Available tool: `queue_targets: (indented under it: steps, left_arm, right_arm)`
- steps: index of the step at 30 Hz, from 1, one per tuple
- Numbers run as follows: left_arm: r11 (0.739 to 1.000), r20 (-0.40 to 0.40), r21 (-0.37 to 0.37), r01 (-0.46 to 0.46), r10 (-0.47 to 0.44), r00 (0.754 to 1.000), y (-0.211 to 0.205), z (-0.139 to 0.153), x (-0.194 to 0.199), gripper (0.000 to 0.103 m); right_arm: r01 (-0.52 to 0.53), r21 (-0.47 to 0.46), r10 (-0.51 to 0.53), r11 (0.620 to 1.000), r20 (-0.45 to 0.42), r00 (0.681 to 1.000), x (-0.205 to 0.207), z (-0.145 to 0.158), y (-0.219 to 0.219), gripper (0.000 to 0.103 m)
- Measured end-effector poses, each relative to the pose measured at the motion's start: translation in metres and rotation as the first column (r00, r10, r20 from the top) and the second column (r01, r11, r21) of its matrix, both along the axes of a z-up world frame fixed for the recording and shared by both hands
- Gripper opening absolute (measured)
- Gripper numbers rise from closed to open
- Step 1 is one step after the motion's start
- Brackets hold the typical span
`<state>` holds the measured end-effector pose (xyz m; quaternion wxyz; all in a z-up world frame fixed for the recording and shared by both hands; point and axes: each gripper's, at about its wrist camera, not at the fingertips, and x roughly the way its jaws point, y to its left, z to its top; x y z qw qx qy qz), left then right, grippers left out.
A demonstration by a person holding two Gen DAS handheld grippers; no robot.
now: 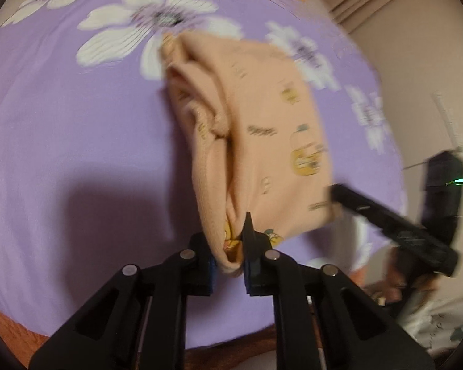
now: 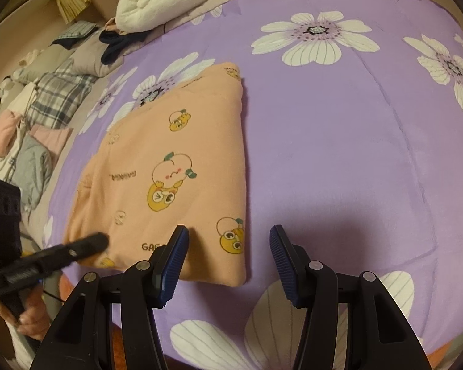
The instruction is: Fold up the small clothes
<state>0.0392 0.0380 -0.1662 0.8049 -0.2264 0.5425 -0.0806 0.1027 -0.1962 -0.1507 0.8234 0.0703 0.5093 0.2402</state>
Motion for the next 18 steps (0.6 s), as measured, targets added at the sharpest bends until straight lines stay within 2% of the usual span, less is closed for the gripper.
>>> queue_targets:
  steps: [1,6,13,16,18]
  left_arm:
    - [1.000,-0.014,0.020,-0.007,0.007,1.000,-0.001,-0.008,0.001,0.014]
    - [1.000,-0.004,0.011,-0.022,0.022,1.000,0.001,-0.009,0.002,0.017]
    - [0.999,0.038,0.013,-0.033,0.033,0.999,0.012,0.010,-0.005,0.027]
    - [0.998,0.094,0.025,-0.063,0.061,0.994,0.019,0.026,-0.008,0.045]
    - [0.996,0.136,0.027,-0.087,0.083,0.987,0.024,0.036,-0.007,0.065]
  right_arm:
    - [-0.001,-0.002,0.001,1.000,-0.002,1.000,0.001,-0.001,0.001,0.055]
    - [-0.007,-0.014,0.007,1.000,-0.022,1.000,0.003,-0.006,0.005,0.055]
    - [-0.004,-0.029,0.004,1.000,-0.014,1.000,0.003,-0.004,0.005,0.055]
    - [-0.001,-0.044,0.001,0.999,-0.003,1.000,0.004,-0.002,0.004,0.055]
    - [0.003,-0.055,-0.002,0.998,0.009,1.000,0.004,0.000,0.004,0.055]
